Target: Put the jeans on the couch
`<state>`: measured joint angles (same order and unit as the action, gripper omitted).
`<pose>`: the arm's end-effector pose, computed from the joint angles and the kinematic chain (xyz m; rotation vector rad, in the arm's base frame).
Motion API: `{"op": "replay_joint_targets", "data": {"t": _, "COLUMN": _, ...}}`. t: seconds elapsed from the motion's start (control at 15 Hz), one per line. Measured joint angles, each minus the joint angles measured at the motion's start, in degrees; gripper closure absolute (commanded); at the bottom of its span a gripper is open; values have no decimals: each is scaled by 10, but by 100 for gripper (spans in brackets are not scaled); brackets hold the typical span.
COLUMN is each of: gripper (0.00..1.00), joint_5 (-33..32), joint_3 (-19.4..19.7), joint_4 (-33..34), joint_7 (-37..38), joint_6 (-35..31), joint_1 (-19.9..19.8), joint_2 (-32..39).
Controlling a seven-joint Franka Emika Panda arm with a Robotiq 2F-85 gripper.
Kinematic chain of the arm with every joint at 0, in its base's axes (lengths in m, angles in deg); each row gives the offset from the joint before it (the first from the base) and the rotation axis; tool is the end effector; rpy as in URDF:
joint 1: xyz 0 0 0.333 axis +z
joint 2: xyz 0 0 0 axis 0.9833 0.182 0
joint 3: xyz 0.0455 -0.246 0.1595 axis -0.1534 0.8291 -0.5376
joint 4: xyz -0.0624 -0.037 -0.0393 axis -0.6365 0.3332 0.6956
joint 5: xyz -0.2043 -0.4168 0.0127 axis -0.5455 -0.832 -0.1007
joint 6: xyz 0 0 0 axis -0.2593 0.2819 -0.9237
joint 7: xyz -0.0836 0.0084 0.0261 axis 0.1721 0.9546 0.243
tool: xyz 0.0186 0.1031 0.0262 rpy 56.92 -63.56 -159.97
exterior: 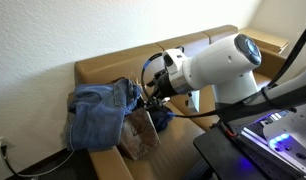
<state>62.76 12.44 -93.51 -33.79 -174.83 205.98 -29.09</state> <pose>0.2969 0.4055 0.1809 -2.5020 -1.4217 -1.1496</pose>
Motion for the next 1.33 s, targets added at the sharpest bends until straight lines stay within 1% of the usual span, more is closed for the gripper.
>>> {"op": "replay_joint_targets", "data": {"t": 0.13, "gripper": 0, "joint_5": -54, "joint_3": 42, "joint_4": 4, "joint_7": 2, "joint_6": 1, "joint_1": 5, "joint_2": -65}}
{"op": "replay_joint_targets", "data": {"t": 0.27, "gripper": 0, "joint_5": -99, "joint_3": 77, "joint_4": 6, "joint_7": -2, "joint_6": 4, "joint_1": 3, "joint_2": -132}}
{"op": "replay_joint_targets", "data": {"t": 0.4, "gripper": 0, "joint_5": -138, "joint_3": 95, "joint_4": -10, "joint_7": -22, "joint_6": 23, "joint_1": -11, "joint_2": -182}}
{"op": "replay_joint_targets", "data": {"t": 0.53, "gripper": 0, "joint_5": -176, "joint_3": 108, "joint_4": -26, "joint_7": -46, "joint_6": 70, "joint_1": -21, "joint_2": -209}}
{"op": "replay_joint_targets", "data": {"t": 0.67, "gripper": 0, "joint_5": -196, "joint_3": 112, "joint_4": -33, "joint_7": -67, "joint_6": 123, "joint_1": -27, "joint_2": -214}}
{"op": "replay_joint_targets", "data": {"t": 0.8, "gripper": 0, "joint_5": -205, "joint_3": 111, "joint_4": -33, "joint_7": -86, "joint_6": 155, "joint_1": -26, "joint_2": -203}}
{"op": "replay_joint_targets", "data": {"t": 1.07, "gripper": 0, "joint_5": -206, "joint_3": 110, "joint_4": -25, "joint_7": -89, "joint_6": 156, "joint_1": -18, "joint_2": -135}}
{"op": "replay_joint_targets", "data": {"t": 1.33, "gripper": 0, "joint_5": -206, "joint_3": 110, "joint_4": -25, "joint_7": -85, "joint_6": 156, "joint_1": -17, "joint_2": -139}}
